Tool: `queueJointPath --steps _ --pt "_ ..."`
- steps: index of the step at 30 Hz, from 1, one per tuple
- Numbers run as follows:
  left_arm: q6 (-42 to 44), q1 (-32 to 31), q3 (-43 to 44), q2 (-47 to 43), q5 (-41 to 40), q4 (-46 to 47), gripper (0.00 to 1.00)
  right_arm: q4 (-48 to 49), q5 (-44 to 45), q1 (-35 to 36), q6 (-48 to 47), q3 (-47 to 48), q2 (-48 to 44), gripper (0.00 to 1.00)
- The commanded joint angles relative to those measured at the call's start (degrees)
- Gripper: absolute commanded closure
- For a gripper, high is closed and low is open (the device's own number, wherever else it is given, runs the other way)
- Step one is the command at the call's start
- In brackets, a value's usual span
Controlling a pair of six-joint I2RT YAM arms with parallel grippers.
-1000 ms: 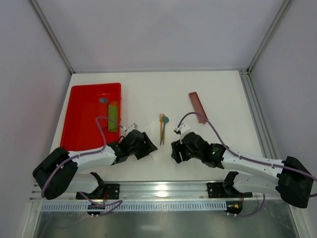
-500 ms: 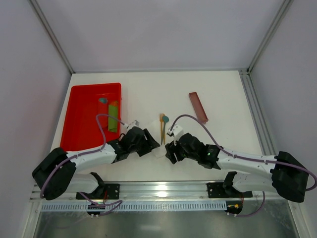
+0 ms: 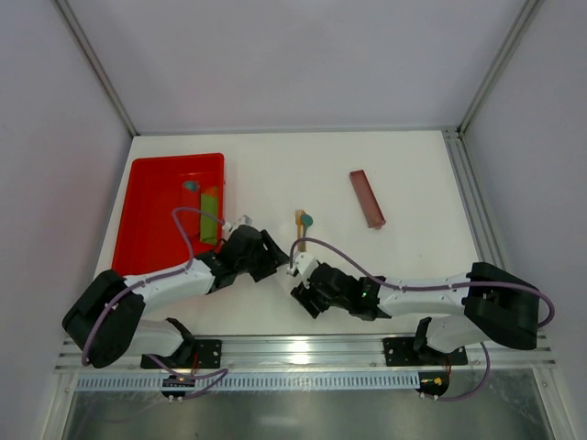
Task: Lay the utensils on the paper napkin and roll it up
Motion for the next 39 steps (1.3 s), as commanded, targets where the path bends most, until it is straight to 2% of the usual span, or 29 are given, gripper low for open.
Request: queueJointPath --steps 1,3,7,21,26,33,39 --pt "1.09 0.49 1.58 -0.55 0.83 0.00 0.39 4.16 5.96 3.64 -2.11 2.72 1.25 0.34" --pt "1.70 0.49 1.76 -1.43 0.12 -4.83 0.40 4.86 8.16 4.88 -2.28 2.63 2.13 0.34" --pt "1.79 0.58 0.71 -5.21 -3.57 -8.09 0.39 5.92 15.54 8.75 -2.72 3.16 4.50 0.34" --pt "0.56 0.49 0.00 -6.62 -3.75 -11.09 0.37 7.06 20.56 11.91 -7.91 6.76 12.41 0.35" --pt "0.12 0.49 -0.18 -6.89 -3.66 -11.61 0.37 8.73 25.83 14.29 -9.93 8.43 15.93 0.35" --pt "-0.05 0.49 -0.44 -7.41 -4.10 -12.49 0.37 12.16 32.06 14.47 -11.42 8.52 14.88 0.36" --pt "1.17 0.49 -0.35 -7.15 -4.01 -12.40 0.39 13.21 32.60 13.85 -12.66 8.96 16.11 0.36"
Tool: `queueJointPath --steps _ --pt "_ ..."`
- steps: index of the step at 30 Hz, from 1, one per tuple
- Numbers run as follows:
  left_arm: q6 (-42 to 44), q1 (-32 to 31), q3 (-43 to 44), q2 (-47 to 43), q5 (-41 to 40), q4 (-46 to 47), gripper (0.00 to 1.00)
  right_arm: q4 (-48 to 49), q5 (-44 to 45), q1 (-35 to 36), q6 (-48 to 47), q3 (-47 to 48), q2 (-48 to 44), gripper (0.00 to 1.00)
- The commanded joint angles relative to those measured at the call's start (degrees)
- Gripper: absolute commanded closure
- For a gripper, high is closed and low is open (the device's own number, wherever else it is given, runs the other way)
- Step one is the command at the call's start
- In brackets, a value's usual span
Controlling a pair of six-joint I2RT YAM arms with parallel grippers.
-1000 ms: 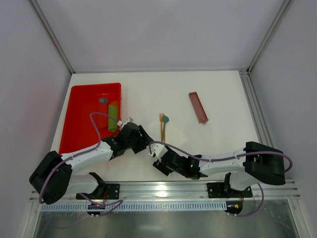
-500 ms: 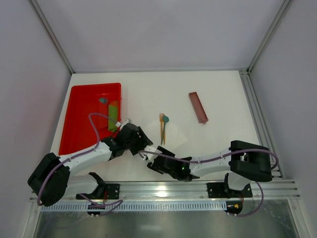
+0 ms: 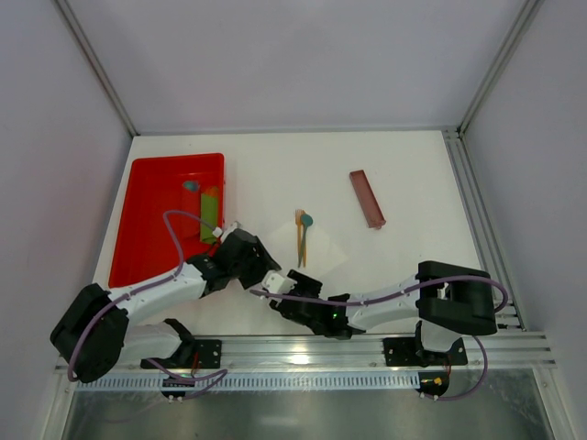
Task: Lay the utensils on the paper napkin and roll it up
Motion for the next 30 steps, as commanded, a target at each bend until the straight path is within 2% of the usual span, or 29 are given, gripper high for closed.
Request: queueJointPath --steps 1,12,23,30 --pt "1.22 0.19 0.17 -1.23 -1.97 -1.16 0.40 4.23 2.66 -0.60 -0.70 1.64 0.37 0.38" --pt "4.56 0.19 2.37 -4.74 -7.43 -7.06 0.41 4.41 -2.61 -4.55 -0.61 1.55 -2.18 0.43" --pt "5.88 0.10 0.70 -1.67 -1.81 -2.14 0.52 5.20 -9.99 -11.05 0.18 0.76 -5.25 0.44" --pt "5.88 0.01 0.79 0.17 0.22 0.14 0.53 5.90 -20.98 -14.74 3.16 -1.96 -7.10 0.44"
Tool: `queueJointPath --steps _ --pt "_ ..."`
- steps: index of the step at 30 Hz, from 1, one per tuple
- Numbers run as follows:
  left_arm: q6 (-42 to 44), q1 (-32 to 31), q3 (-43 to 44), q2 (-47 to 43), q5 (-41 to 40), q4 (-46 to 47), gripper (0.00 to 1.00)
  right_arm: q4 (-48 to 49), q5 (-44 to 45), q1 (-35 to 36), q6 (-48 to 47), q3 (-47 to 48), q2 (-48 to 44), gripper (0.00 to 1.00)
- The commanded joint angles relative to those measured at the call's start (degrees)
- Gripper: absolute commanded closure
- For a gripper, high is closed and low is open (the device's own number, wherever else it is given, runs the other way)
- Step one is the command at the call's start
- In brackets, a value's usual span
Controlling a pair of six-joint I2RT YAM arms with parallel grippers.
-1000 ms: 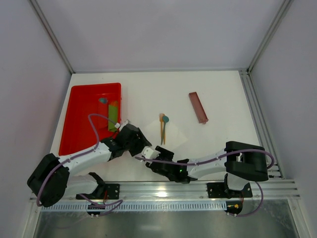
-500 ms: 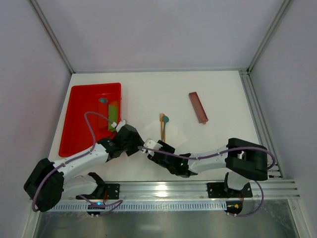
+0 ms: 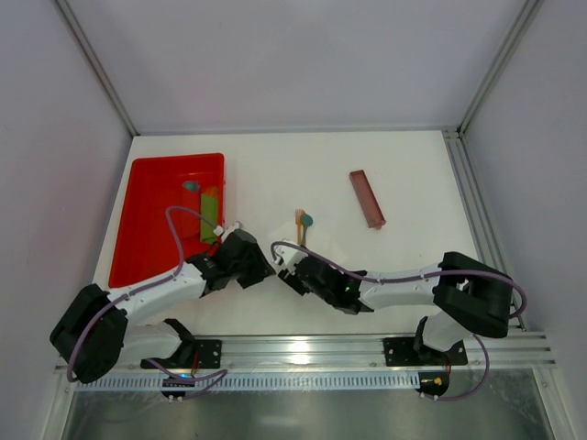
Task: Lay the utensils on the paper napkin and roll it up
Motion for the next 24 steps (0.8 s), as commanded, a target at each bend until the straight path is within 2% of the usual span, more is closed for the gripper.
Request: queueJointPath --steps 1,4,8,9,11,12,16,24 --pt "1.16 0.01 0.11 0.94 1.27 3.64 0.54 3.61 -7.23 -1.89 3.30 -1.44 -2.10 0.44" --pt "0.98 0.10 0.20 2.17 1.79 4.17 0.54 3.96 -11.80 -3.56 4.09 -1.88 -2.10 0.48" --pt "0.90 0.01 0.46 3.14 1.97 4.61 0.54 4.57 -13.39 -4.71 4.53 -1.97 -1.92 0.53" --pt "0.98 0.01 0.55 3.23 1.97 4.52 0.54 4.58 -13.83 -4.97 4.45 -1.88 -1.92 0.62" --pt "1.16 -0.08 0.81 3.41 1.88 4.44 0.54 4.75 -14.36 -5.59 4.36 -1.71 -1.92 0.70" --pt "1.33 -0.08 0.82 3.41 1.80 4.52 0.54 4.84 -14.62 -5.85 4.18 -1.53 -2.01 0.78" --pt "1.69 -0.08 1.34 3.67 2.06 4.78 0.54 4.49 -15.06 -6.73 3.74 -0.65 -1.92 0.90" --pt "2.57 -0.43 3.01 7.27 4.50 7.16 0.54 3.70 -16.12 -10.07 3.74 0.31 -2.36 0.91"
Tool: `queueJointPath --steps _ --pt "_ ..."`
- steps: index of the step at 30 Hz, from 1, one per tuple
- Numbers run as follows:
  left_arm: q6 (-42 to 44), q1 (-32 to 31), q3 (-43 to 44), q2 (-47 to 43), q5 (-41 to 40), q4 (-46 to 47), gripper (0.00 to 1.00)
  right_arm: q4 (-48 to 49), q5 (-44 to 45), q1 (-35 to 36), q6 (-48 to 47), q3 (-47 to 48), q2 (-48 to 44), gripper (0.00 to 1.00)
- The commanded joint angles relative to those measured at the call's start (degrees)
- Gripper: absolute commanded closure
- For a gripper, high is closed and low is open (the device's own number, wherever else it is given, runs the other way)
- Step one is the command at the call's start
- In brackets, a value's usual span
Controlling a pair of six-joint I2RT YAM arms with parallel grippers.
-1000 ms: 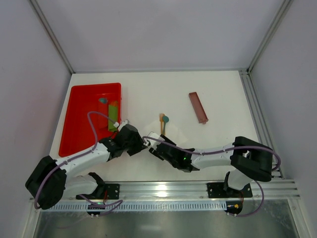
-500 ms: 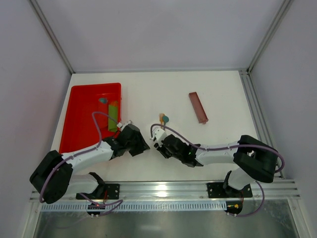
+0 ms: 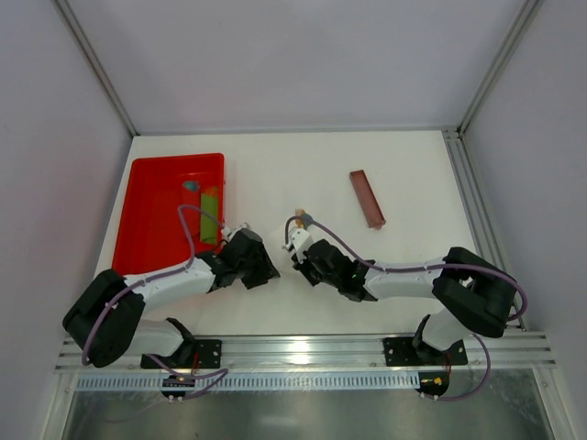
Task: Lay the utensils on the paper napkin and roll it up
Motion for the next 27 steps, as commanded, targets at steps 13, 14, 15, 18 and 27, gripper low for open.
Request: queueJointPath --steps 13,14,15,18,27 --pt "2.18 -0.60 7.14 6.31 2.40 4.48 0.55 3.48 -2.53 -2.14 1.32 0.86 -3.06 0.67" --pt "2.26 -0.60 7.58 6.58 2.23 4.30 0.55 3.48 -2.62 -2.14 1.32 0.42 -3.33 0.66" --pt "2.53 -0.60 7.93 6.75 2.14 3.78 0.55 3.40 -2.71 -2.14 2.63 0.24 -3.59 0.66" --pt "3.05 -0.52 8.99 7.37 1.88 3.16 0.55 3.40 -2.97 -2.14 3.43 -0.64 -4.47 0.65" --pt "4.20 -0.60 12.06 10.62 1.00 2.45 0.55 4.18 -3.76 -2.23 6.50 -2.48 -4.56 0.59"
